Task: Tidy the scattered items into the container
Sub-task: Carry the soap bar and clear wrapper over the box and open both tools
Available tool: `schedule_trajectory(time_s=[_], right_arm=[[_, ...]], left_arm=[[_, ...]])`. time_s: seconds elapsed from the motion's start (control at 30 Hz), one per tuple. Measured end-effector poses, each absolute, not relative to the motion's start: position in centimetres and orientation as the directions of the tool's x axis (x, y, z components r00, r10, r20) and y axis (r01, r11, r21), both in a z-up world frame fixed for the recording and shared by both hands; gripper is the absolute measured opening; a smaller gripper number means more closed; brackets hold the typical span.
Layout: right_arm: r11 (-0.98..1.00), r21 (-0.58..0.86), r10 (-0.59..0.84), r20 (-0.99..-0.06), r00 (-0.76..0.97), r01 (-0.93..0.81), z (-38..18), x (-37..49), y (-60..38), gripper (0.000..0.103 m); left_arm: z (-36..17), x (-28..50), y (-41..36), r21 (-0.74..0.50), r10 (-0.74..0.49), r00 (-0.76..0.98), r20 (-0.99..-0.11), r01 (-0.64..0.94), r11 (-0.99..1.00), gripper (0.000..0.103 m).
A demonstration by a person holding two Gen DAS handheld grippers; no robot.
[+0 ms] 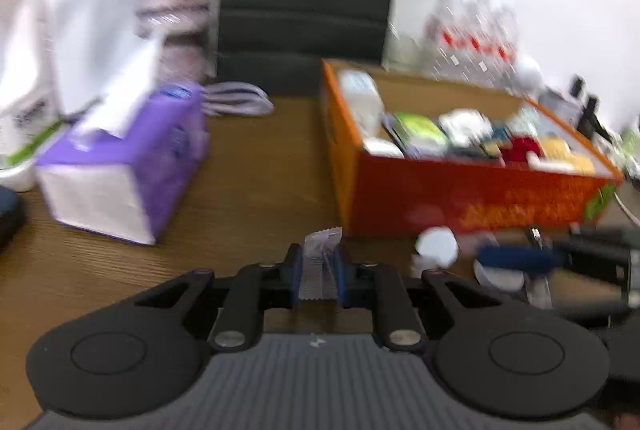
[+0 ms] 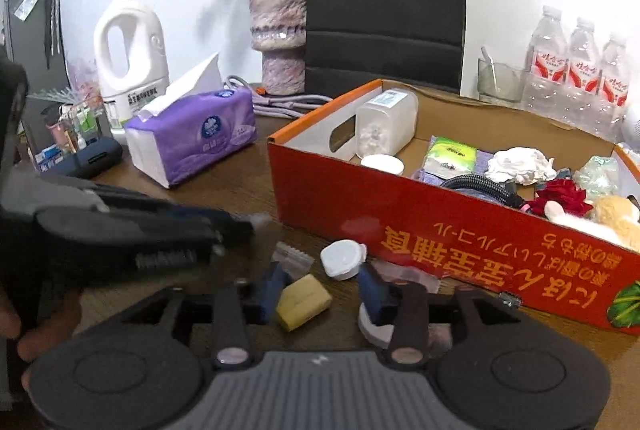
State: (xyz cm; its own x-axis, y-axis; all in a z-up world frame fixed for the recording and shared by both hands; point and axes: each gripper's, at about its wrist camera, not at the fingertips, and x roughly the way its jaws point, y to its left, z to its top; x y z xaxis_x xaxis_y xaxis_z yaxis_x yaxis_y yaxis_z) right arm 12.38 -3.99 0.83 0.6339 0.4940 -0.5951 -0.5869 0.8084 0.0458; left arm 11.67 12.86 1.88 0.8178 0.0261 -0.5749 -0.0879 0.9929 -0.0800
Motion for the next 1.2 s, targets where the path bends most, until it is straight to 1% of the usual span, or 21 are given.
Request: schedule_trajectory(time_s=[0.1, 0.13, 0.17, 0.23, 0.27, 0.37, 0.47, 0.53, 0.6, 0.63, 0.67, 0.7, 0.77, 0.8, 0.83, 0.9, 1.0, 1.1, 1.13, 1.17, 1.2], right_arm=[[0.809, 0.069, 0.499, -0.606, 0.619, -0.584, 0.5, 11.8, -3.8, 0.046], [0.794, 0.079, 0.514, -0.615, 0.598, -0.602, 0.3, 11.8, -3.5, 0.045], [0.781, 0.075, 0.522, -0.622, 0.583, -0.619, 0.0, 11.7, -3.1, 0.042], [0.780, 0.025, 0.504, -0.617, 0.605, -0.625, -0.1, 11.3, -2.6, 0.026], [0.781, 0.020, 0.501, -0.616, 0.607, -0.624, -0.1, 11.2, -2.5, 0.026], [0.781, 0.074, 0.529, -0.604, 0.595, -0.620, 0.4, 11.2, -3.1, 0.025], [0.791, 0.077, 0.530, -0.583, 0.615, -0.607, 1.1, 10.3, -3.7, 0.023], [0.799, 0.061, 0.516, -0.581, 0.629, -0.599, 1.6, 9.3, -4.5, 0.020], [0.807, 0.038, 0.497, -0.583, 0.643, -0.589, 2.0, 7.9, -5.7, 0.020], [0.812, 0.035, 0.485, -0.596, 0.640, -0.583, 2.0, 7.1, -6.5, 0.010], [0.814, 0.039, 0.478, -0.612, 0.630, -0.580, 2.1, 6.3, -7.4, 0.004], [0.811, 0.044, 0.480, -0.619, 0.622, -0.583, 2.0, 5.2, -8.2, 0.005], [0.814, 0.047, 0.472, -0.635, 0.612, -0.578, 1.8, 3.2, -9.5, 0.010], [0.819, 0.048, 0.463, -0.644, 0.609, -0.572, 1.5, 2.5, -10.0, 0.017], [0.820, 0.054, 0.465, -0.644, 0.607, -0.570, 1.3, 2.0, -10.3, 0.027], [0.825, 0.067, 0.470, -0.634, 0.615, -0.561, 1.0, 1.9, -10.4, 0.040], [0.833, 0.064, 0.464, -0.623, 0.630, -0.550, 0.9, 3.2, -9.1, 0.042], [0.839, 0.128, 0.475, -0.647, 0.597, -0.529, 0.8, 5.1, -7.6, 0.053], [0.842, 0.134, 0.472, -0.654, 0.592, -0.523, 0.6, 5.5, -7.0, 0.051], [0.845, 0.114, 0.460, -0.654, 0.601, -0.522, 0.5, 5.5, -6.3, 0.044], [0.849, 0.074, 0.439, -0.650, 0.621, -0.523, 0.4, 5.3, -5.7, 0.023]], left_arm=[[2.7, 11.1, 13.6, -0.098, 0.061, 0.834, -0.548, -0.136, 0.986, 0.017], [2.8, 11.0, 13.8, -0.100, 0.070, 0.837, -0.542, -0.147, 0.984, 0.017], [2.9, 11.1, 14.0, -0.099, 0.077, 0.836, -0.544, -0.155, 0.983, 0.017], [2.8, 11.2, 14.1, -0.090, 0.095, 0.830, -0.549, -0.171, 0.981, 0.017], [2.7, 11.2, 14.0, -0.081, 0.103, 0.829, -0.549, -0.176, 0.981, 0.017], [2.7, 11.1, 13.9, -0.076, 0.105, 0.832, -0.544, -0.173, 0.982, 0.017], [2.9, 10.0, 13.8, -0.084, 0.103, 0.834, -0.541, -0.176, 0.981, 0.017], [3.3, 7.6, 13.5, -0.103, 0.107, 0.838, -0.534, -0.191, 0.976, 0.017], [3.6, 4.7, 12.7, -0.143, 0.085, 0.851, -0.518, -0.184, 0.972, 0.017], [3.5, 3.4, 12.2, -0.159, 0.073, 0.851, -0.520, -0.181, 0.971, 0.017], [3.4, 2.3, 11.6, -0.168, 0.060, 0.849, -0.526, -0.172, 0.971, 0.017], [3.1, 1.3, 11.0, -0.169, 0.044, 0.843, -0.536, -0.159, 0.973, 0.017], [2.6, 0.0, 9.9, -0.168, 0.014, 0.829, -0.559, -0.131, 0.977, 0.017], [2.4, -0.5, 9.4, -0.171, -0.002, 0.824, -0.567, -0.115, 0.978, 0.017], [2.2, -0.7, 9.1, -0.173, -0.014, 0.821, -0.571, -0.104, 0.979, 0.017], [1.8, -0.6, 8.4, -0.157, -0.017, 0.812, -0.583, -0.092, 0.983, 0.017], [1.9, -0.9, 8.0, -0.122, 0.010, 0.812, -0.584, -0.101, 0.987, 0.017], [2.6, -2.0, 8.2, -0.122, 0.025, 0.823, -0.568, -0.114, 0.986, 0.017], [2.7, -2.3, 8.3, -0.122, 0.031, 0.824, -0.566, -0.121, 0.985, 0.017], [2.8, -2.7, 8.4, -0.120, 0.040, 0.824, -0.565, -0.130, 0.984, 0.017], [2.9, -3.0, 8.4, -0.122, 0.046, 0.824, -0.565, -0.139, 0.983, 0.017]])
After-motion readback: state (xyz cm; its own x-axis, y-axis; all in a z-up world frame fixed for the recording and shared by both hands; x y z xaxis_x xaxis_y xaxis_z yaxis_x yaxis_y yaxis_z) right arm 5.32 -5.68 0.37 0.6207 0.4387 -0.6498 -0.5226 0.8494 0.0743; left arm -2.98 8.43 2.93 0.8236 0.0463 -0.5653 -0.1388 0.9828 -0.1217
